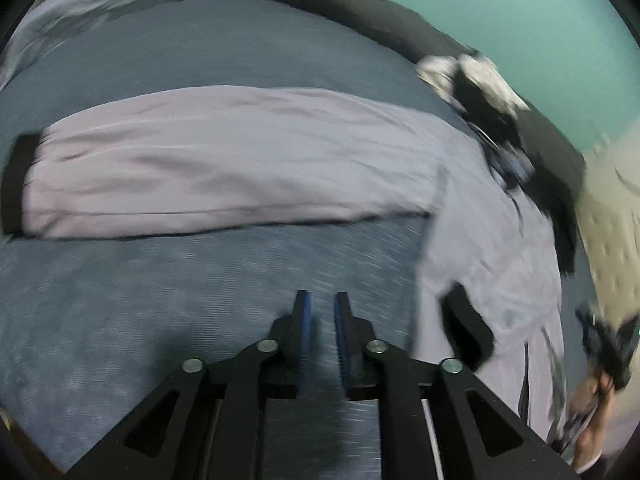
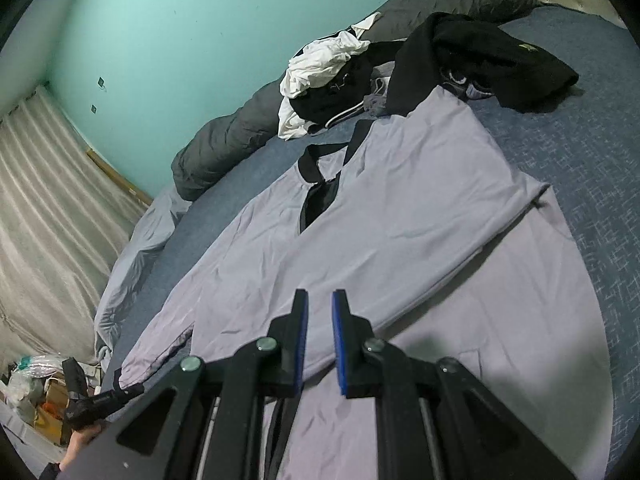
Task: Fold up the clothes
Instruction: 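Move the open left tool to the black cuff of the other sleeve, then close the left tool on the black cuff and lift it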
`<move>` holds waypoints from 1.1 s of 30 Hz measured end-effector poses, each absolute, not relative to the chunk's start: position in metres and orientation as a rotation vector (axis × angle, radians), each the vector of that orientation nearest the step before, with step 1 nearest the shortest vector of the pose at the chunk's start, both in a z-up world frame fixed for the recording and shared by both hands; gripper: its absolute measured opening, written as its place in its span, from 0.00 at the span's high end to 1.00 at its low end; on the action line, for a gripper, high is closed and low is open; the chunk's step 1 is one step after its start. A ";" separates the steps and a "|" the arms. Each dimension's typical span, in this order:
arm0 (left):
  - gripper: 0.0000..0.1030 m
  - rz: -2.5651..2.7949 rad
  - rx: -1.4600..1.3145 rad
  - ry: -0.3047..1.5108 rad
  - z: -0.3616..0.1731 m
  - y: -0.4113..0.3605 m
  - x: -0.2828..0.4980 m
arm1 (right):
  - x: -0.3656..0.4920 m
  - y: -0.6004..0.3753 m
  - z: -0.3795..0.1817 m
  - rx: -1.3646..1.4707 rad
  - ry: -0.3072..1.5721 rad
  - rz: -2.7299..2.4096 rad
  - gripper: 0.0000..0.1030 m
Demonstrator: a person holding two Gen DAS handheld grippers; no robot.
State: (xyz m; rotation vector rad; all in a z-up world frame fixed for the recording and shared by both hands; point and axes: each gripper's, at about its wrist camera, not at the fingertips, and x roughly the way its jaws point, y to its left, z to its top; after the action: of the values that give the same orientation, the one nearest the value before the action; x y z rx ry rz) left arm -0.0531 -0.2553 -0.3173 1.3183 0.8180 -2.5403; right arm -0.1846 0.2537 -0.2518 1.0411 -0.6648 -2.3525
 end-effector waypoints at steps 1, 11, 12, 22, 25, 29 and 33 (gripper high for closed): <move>0.66 -2.507 1.296 0.860 -0.319 -0.267 -0.049 | -0.185 0.254 -0.254 1.046 -0.678 -2.342 0.89; 0.63 -2.280 1.122 1.077 -0.328 -0.352 -0.018 | -0.188 0.268 -0.256 1.032 -0.750 -2.344 0.89; 0.63 -2.264 1.109 1.080 -0.329 -0.358 -0.015 | -0.189 0.267 -0.256 1.033 -0.751 -2.344 0.89; 0.58 -2.186 1.016 1.161 -0.343 -0.403 0.000 | -0.192 0.251 -0.258 1.039 -0.688 -2.331 0.89; 0.58 -2.176 0.989 1.167 -0.344 -0.409 -0.001 | -0.193 0.249 -0.260 1.042 -0.680 -2.332 0.89; 0.58 -2.159 0.946 1.153 -0.342 -0.415 -0.002 | -0.195 0.251 -0.261 1.046 -0.679 -2.333 0.89; 0.58 -2.142 0.922 1.150 -0.340 -0.418 -0.002 | -0.196 0.253 -0.262 1.047 -0.685 -2.332 0.89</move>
State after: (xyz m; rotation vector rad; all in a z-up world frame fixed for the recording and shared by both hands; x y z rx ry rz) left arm -0.0020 -0.4182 -0.3401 0.9218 1.1501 -2.1417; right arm -0.1959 0.2527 -0.2618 1.0465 -0.6854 -2.3318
